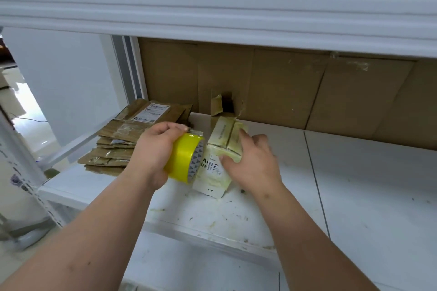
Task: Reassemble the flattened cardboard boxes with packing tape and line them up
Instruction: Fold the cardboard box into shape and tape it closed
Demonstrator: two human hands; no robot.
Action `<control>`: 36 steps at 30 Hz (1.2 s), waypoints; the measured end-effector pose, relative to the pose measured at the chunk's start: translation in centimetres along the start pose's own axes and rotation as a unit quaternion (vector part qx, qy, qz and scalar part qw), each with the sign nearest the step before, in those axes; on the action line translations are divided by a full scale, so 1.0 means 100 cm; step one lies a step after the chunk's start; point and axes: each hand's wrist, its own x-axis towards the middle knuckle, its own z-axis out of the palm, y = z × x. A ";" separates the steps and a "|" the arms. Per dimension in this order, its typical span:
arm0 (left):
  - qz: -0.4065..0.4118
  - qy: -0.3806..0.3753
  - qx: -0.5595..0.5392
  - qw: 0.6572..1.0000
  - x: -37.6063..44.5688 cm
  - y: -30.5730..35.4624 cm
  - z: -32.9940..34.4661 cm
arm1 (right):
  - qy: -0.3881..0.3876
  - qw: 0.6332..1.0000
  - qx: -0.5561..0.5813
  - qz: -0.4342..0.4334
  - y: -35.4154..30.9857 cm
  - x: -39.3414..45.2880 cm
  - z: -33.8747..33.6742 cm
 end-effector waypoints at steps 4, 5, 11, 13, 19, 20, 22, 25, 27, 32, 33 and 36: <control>0.026 0.014 -0.024 0.999 -0.011 0.002 0.003 | 0.026 0.979 0.198 -0.033 -0.003 -0.017 -0.003; 0.031 0.018 -0.033 0.999 -0.014 0.004 0.005 | 0.023 0.970 0.235 -0.055 -0.007 -0.024 -0.003; 0.024 0.027 -0.087 0.996 -0.032 0.004 0.023 | -0.024 0.961 0.223 -0.160 -0.030 -0.057 0.010; 0.025 0.030 -0.070 0.997 -0.037 0.004 0.025 | -0.027 0.959 0.241 -0.150 -0.028 -0.061 0.013; -0.022 0.038 -0.079 0.996 -0.038 0.009 0.020 | -0.079 0.921 0.370 -0.095 -0.017 -0.070 -0.010; -0.031 0.040 -0.082 0.995 -0.040 0.008 0.021 | -0.081 0.925 0.360 -0.096 -0.016 -0.070 -0.012; -0.040 0.054 -0.086 0.994 -0.041 0.004 0.022 | -0.076 0.937 0.326 -0.096 -0.012 -0.066 -0.013; -0.036 0.065 -0.095 0.993 -0.040 0.006 0.023 | -0.072 0.955 0.271 -0.092 -0.008 -0.064 -0.014; -0.025 0.065 -0.114 0.991 -0.039 0.012 0.024 | -0.047 0.960 0.264 -0.080 -0.004 -0.065 -0.018; 0.012 0.063 -0.143 0.988 -0.034 0.014 0.024 | -0.047 0.956 0.279 -0.084 0.003 -0.056 -0.036; 0.017 0.069 -0.154 0.985 -0.034 0.013 0.025 | -0.059 0.955 0.276 -0.093 0.004 -0.053 -0.041; 0.007 0.114 -0.231 0.966 -0.030 0.012 0.022 | -0.090 0.954 0.268 -0.098 0.012 -0.045 -0.053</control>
